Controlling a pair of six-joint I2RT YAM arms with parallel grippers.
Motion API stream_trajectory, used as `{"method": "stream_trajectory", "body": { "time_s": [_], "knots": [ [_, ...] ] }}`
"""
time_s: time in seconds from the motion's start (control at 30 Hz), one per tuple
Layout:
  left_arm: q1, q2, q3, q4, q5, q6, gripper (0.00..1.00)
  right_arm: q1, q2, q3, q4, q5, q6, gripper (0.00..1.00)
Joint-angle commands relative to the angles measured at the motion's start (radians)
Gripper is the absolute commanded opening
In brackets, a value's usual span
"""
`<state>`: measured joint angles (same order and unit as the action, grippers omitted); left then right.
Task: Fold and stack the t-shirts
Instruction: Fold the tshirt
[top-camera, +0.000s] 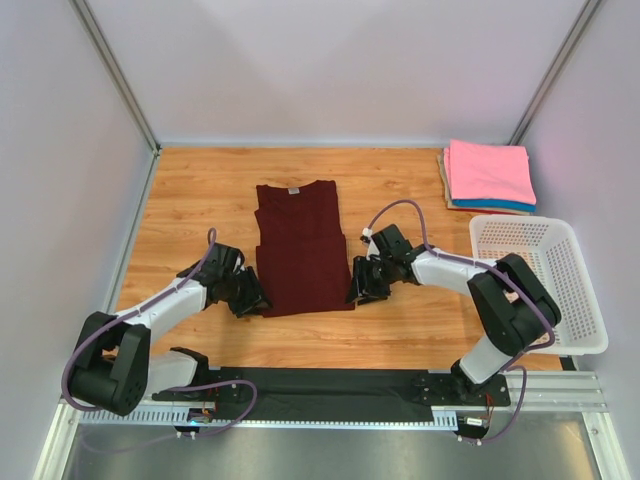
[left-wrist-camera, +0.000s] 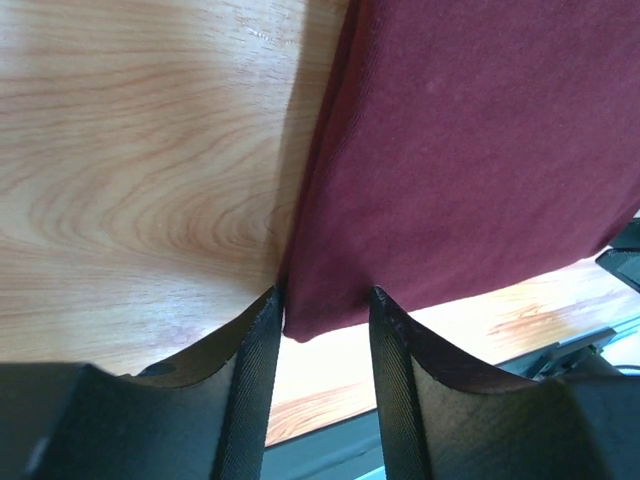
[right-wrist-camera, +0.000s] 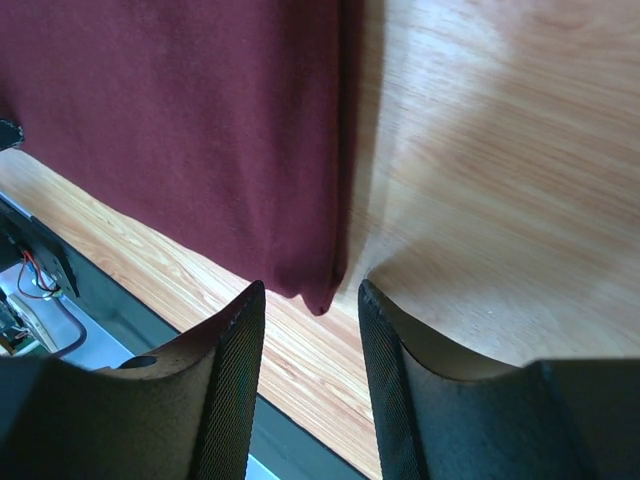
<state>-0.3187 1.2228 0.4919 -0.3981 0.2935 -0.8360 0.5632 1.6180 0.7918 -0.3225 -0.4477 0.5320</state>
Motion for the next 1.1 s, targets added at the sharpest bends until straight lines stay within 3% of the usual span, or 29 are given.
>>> {"method": "stream_trajectory", "body": {
  "time_s": [0.0,0.3,0.37,0.5,0.57,0.7,0.87,1.07],
  "knots": [
    [0.003,0.003,-0.026,-0.030,-0.057,0.012,0.47,0.012,0.017,-0.020,0.049,0.004,0.013,0.44],
    [0.003,-0.002,-0.030,-0.062,-0.097,0.032,0.49,0.041,0.051,-0.026,0.051,0.037,0.019,0.38],
    [0.003,0.004,-0.032,-0.054,-0.083,0.032,0.45,0.047,0.059,-0.026,0.046,0.058,0.026,0.35],
    [0.003,0.003,-0.035,-0.057,-0.077,0.034,0.19,0.052,0.049,-0.035,0.033,0.092,0.025,0.14],
    [0.003,-0.006,-0.035,-0.067,-0.074,0.035,0.00,0.053,0.028,-0.040,0.005,0.113,0.020,0.08],
    [0.003,-0.063,-0.039,-0.085,-0.071,0.031,0.00,0.060,-0.029,-0.065,-0.027,0.159,0.017,0.00],
    [0.003,-0.114,-0.049,-0.120,-0.060,0.032,0.00,0.063,-0.063,-0.078,-0.069,0.208,0.010,0.00],
    [0.003,-0.132,-0.055,-0.142,-0.050,0.037,0.25,0.073,-0.089,-0.104,-0.044,0.175,0.040,0.23]
  ]
}}
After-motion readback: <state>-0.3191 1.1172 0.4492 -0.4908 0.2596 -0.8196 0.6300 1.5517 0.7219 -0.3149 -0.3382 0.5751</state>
